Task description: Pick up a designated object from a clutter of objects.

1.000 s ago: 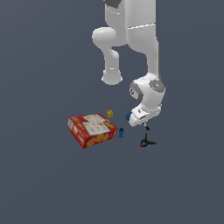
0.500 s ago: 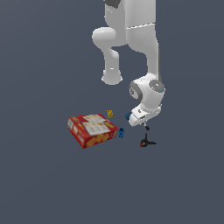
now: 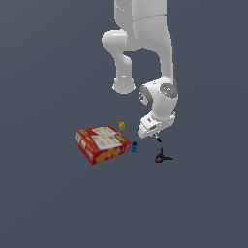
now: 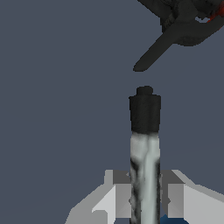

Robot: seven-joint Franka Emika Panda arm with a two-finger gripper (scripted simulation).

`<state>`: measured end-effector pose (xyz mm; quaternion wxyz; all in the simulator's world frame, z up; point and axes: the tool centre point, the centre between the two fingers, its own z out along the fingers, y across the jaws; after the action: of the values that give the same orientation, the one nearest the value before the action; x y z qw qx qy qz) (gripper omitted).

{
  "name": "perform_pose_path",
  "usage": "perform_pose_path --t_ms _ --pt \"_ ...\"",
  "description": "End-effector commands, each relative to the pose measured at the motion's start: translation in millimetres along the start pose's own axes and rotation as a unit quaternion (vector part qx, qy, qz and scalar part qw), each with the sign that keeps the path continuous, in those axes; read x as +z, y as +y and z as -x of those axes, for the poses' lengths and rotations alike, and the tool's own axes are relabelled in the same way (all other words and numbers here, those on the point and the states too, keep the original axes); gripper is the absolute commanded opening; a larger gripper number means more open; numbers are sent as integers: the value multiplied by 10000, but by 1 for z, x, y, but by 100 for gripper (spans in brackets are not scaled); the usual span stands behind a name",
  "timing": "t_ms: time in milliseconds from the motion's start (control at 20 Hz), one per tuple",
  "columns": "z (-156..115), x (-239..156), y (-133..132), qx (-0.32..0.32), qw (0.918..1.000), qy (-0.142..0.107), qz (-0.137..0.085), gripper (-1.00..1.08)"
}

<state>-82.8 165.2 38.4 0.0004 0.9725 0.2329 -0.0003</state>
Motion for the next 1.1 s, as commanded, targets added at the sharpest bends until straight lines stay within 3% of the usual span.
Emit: perform_pose_path --t_ms 0,500,1050 --pt "3 -13 14 7 10000 2 3 -100" --pt "20 -82 85 2 10000 3 -7 -100" --pt "42 -179 183 -2 10000 14 -26 -100"
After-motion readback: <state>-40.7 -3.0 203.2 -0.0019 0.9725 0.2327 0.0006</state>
